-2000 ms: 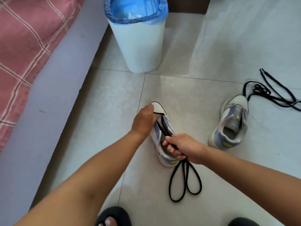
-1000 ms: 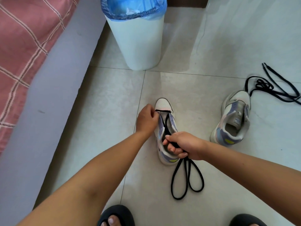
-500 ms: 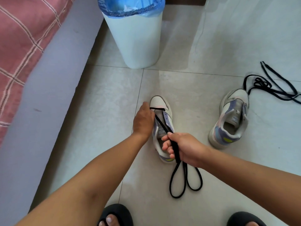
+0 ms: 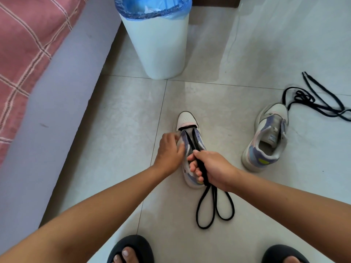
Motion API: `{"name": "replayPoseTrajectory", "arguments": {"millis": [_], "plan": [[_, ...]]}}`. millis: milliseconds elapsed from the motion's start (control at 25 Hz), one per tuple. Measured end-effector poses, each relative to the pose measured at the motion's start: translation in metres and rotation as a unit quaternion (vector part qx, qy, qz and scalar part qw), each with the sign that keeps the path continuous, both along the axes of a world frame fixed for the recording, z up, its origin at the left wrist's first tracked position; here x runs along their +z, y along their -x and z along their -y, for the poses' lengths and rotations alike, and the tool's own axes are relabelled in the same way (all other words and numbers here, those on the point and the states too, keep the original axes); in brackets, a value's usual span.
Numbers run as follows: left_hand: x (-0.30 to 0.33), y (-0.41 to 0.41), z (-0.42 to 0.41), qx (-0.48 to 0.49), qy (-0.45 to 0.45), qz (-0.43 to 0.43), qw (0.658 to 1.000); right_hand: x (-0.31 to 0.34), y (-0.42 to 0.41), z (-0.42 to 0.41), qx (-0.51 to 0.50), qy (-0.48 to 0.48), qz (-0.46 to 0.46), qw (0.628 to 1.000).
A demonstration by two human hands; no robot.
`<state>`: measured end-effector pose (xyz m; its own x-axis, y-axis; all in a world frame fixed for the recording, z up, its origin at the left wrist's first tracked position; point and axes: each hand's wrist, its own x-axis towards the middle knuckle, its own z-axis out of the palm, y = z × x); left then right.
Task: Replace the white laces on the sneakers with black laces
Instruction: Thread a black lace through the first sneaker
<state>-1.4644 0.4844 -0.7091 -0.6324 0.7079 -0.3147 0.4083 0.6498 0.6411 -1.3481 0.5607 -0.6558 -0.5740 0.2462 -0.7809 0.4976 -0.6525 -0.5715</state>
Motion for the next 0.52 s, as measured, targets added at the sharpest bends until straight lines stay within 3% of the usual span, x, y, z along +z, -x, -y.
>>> {"name": "replayPoseTrajectory", "arguments": {"millis": [120,360,520], "plan": [[0.004,-0.024,0.006,0.009,0.009,0.085,0.996,0.007,0.003,-0.004,-0.036,0.031,0.002,0.999],[-0.001,-0.039,0.004,-0.009,-0.015,0.106,0.994,0.01,0.007,-0.015,-0.069,0.047,0.022,0.996],[-0.005,-0.047,0.004,-0.039,0.026,0.11,0.993,0.008,-0.005,-0.018,-0.031,0.045,0.041,0.998]]}}
